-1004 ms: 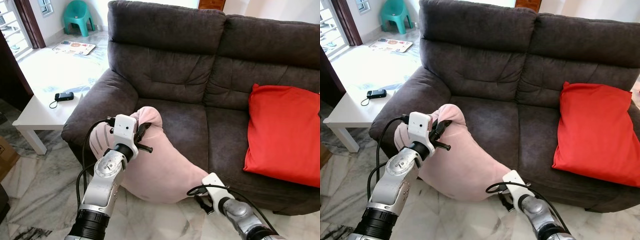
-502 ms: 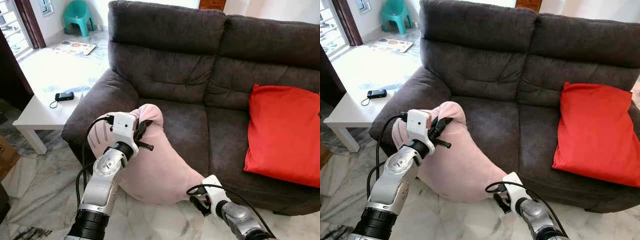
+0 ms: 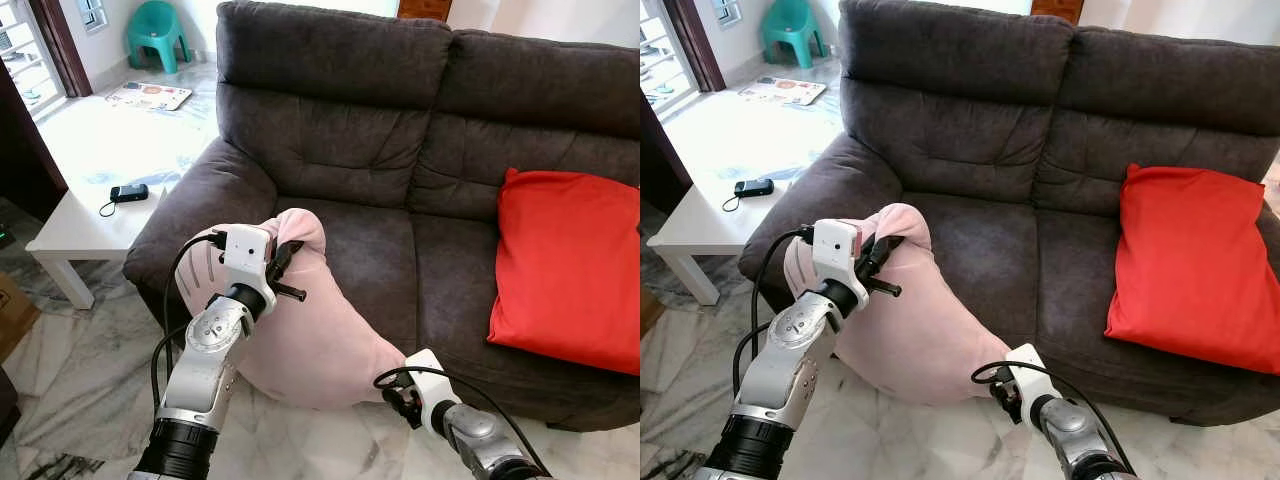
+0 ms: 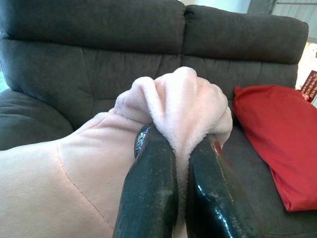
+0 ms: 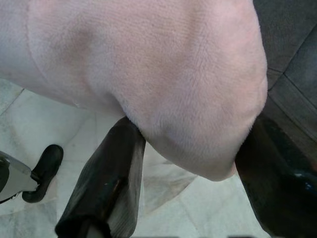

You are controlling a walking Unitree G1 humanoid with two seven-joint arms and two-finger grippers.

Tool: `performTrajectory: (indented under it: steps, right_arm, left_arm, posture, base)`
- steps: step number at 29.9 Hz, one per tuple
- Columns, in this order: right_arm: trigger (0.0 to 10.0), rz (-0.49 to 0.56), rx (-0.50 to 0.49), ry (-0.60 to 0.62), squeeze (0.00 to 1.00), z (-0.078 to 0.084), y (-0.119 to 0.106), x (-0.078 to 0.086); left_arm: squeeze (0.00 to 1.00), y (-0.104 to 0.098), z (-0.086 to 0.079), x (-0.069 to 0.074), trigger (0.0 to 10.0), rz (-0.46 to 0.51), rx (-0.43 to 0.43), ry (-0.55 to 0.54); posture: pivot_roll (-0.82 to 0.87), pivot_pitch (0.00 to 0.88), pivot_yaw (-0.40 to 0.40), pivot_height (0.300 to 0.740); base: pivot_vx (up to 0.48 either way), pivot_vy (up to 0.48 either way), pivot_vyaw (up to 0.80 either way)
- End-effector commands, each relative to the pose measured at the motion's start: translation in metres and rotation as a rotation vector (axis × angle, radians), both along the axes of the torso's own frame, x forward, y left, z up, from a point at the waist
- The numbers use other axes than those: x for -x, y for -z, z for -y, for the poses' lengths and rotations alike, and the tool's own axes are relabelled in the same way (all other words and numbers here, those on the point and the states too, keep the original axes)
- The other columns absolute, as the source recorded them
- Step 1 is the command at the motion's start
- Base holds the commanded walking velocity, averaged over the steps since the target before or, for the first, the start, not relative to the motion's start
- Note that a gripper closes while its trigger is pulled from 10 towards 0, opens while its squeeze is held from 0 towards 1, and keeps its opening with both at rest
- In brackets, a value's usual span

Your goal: Move the pillow to the sofa from floor

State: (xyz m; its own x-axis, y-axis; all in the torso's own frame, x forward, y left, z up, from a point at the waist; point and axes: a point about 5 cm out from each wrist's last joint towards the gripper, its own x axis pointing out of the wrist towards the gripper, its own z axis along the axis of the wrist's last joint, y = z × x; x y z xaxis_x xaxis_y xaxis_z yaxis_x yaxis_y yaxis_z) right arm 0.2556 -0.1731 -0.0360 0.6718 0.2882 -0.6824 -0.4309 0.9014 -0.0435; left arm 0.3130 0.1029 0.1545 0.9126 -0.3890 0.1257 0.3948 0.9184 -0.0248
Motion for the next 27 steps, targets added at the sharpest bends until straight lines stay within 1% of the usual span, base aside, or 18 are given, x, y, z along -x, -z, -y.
performTrajectory:
  steps: [1, 10, 17, 19, 23, 24, 27]
  right_arm:
    - [0.0, 0.017, -0.011, 0.007, 0.00, 0.001, -0.003, -0.003]
    - [0.0, 0.041, -0.013, 0.011, 0.00, 0.001, -0.005, -0.006]
    - [0.0, 0.071, 0.000, 0.022, 0.00, 0.005, -0.010, -0.010]
    - [0.0, 0.097, 0.008, 0.036, 0.00, 0.009, -0.014, -0.015]
    - [0.0, 0.121, 0.011, 0.047, 0.00, 0.011, -0.019, -0.019]
    - [0.0, 0.138, 0.011, 0.050, 0.00, 0.011, -0.021, -0.022]
    - [0.0, 0.138, 0.011, 0.050, 0.00, 0.011, -0.021, -0.022]
  left_arm:
    - [0.00, -0.028, 0.007, 0.001, 10.0, 0.118, 0.045, 0.036]
    - [0.00, -0.025, 0.006, 0.000, 10.0, 0.109, 0.035, 0.032]
    - [0.00, -0.023, 0.008, 0.000, 10.0, 0.105, 0.019, 0.043]
    - [0.00, -0.022, 0.009, 0.000, 10.0, 0.104, 0.011, 0.049]
    - [0.00, -0.021, 0.009, 0.000, 10.0, 0.099, 0.006, 0.051]
    - [0.00, -0.018, 0.009, 0.000, 10.0, 0.091, -0.013, 0.054]
    - [0.00, -0.018, 0.009, 0.000, 10.0, 0.091, -0.013, 0.054]
  posture:
    - [0.12, 0.000, -0.103, 0.740]
    - [0.11, 0.000, -0.097, 0.740]
    - [0.10, 0.000, -0.091, 0.740]
    - [0.10, 0.000, -0.091, 0.740]
    - [0.10, 0.000, -0.090, 0.740]
    - [0.10, 0.000, -0.089, 0.740]
    - [0.10, 0.000, -0.089, 0.740]
  base:
    - [0.000, 0.000, 0.00]
    - [0.000, 0.000, 0.00]
    - [0.000, 0.000, 0.00]
    - [0.000, 0.000, 0.00]
    - [0.000, 0.000, 0.00]
    - [0.000, 0.000, 0.00]
    - [0.000, 0.000, 0.00]
